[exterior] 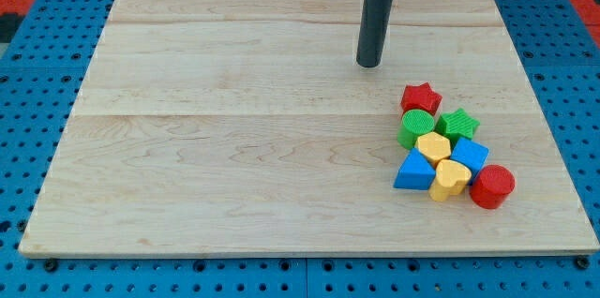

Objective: Push the red star to the center

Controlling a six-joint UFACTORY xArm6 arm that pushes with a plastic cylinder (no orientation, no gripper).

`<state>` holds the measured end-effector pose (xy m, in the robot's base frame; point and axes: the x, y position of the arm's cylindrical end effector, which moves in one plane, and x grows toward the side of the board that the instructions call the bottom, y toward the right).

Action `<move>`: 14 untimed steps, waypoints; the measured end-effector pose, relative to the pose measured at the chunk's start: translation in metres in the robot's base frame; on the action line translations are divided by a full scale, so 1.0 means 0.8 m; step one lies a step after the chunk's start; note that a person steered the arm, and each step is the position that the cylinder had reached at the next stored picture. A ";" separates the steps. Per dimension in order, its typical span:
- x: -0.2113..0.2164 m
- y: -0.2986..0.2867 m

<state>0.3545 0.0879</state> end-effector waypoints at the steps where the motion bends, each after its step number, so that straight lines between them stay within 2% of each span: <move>1: 0.000 0.000; 2: 0.000 0.005; 5: 0.015 0.149; 8: 0.105 0.151; 10: 0.109 0.095; 14: 0.046 -0.078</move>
<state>0.3915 0.0252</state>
